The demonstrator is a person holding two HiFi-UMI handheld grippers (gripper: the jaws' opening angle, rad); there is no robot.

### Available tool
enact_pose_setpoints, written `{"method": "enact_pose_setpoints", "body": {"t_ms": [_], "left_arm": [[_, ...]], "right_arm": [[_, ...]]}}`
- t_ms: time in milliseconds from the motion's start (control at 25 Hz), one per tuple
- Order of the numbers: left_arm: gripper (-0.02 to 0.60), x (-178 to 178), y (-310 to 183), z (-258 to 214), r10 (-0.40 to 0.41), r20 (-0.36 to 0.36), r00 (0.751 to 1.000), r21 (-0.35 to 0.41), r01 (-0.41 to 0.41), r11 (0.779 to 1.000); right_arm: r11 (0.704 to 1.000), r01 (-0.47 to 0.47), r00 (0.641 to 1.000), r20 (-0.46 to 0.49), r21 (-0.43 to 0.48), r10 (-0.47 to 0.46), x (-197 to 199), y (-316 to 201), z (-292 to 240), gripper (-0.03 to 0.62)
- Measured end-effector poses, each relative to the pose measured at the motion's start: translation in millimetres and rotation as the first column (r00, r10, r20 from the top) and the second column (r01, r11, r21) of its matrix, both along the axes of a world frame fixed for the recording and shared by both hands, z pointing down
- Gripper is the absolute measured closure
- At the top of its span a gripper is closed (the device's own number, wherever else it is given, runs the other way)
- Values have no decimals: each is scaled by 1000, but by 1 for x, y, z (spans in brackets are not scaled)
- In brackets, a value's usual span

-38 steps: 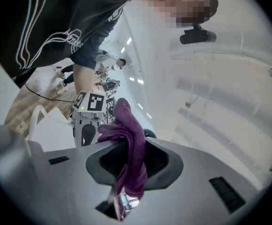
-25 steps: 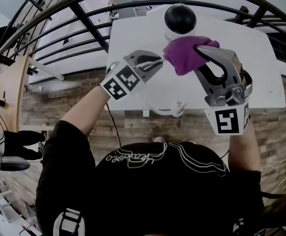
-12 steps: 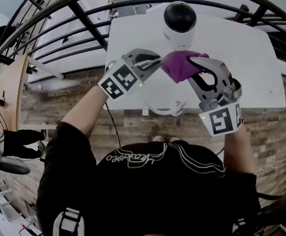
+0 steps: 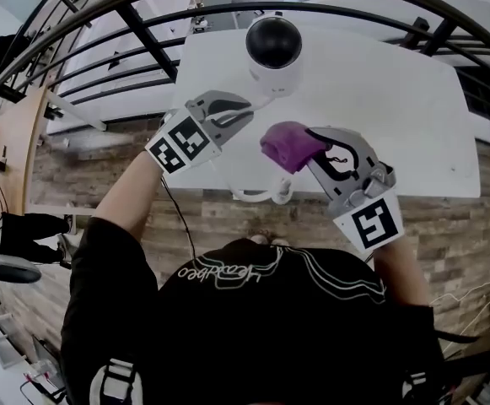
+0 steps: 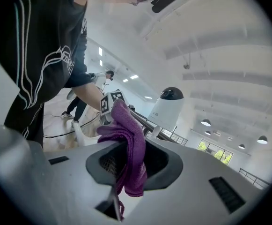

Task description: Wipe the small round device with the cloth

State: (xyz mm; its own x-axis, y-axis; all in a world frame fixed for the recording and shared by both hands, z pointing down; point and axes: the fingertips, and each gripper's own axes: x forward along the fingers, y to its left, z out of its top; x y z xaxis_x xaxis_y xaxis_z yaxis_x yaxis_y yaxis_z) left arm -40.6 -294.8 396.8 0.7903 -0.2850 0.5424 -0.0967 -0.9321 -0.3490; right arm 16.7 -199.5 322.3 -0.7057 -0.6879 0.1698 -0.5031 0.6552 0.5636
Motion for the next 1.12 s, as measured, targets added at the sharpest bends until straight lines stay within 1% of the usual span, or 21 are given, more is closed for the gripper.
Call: {"method": "enact_pose_setpoints", "body": {"t_ms": [120,160,280,320,360,440,520,600,720,840,960,1120], "left_arm": [[534,2,-1,1,8,2,1000,-28,-8,1000],[534,1,-1,2,13,1,1000,-40,-13,999],[533,0,-3,5,33,-5,999,-78,-33,996],[533,0,-3,5,38,-12,999,-90,-39,995],[533,0,-2,5,43,-22,999,-99,-45,994],[533,-1,0,3,55,-41,998,-111,-59,992],[534,-2,2,-1,74,-62,995,-134,-82,988],[533,-3,3,-7,96,-82,992,-173,-109,979],[534,-10,8,-7,147,-96,984,-207,-164,964],[534,-19,13,-5,207,-133,969,-223,-233,947],[534,-26,12,-8,215,-184,959,-242,-256,936],[534,-26,16,-8,241,-217,946,-264,-295,918]], "right_arm": [[1000,-14,1000,21,-5,15,14,3,-10,522],[1000,-28,999,46,-12,29,18,3,-14,522],[995,-75,979,184,-67,86,21,3,-29,522],[994,-82,974,207,-68,94,19,4,-34,522],[995,-88,973,207,-55,98,16,5,-39,522],[993,-116,981,157,-23,118,7,7,-44,522],[987,-161,980,119,-11,162,-2,8,-47,522],[977,-213,969,129,-10,212,-11,6,-52,522],[952,-306,945,121,-2,304,-31,6,-54,522],[909,-416,905,107,28,411,-55,11,-56,522],[872,-487,871,104,49,480,-76,12,-61,522],[823,-565,823,106,62,558,-92,23,-60,522]]}}
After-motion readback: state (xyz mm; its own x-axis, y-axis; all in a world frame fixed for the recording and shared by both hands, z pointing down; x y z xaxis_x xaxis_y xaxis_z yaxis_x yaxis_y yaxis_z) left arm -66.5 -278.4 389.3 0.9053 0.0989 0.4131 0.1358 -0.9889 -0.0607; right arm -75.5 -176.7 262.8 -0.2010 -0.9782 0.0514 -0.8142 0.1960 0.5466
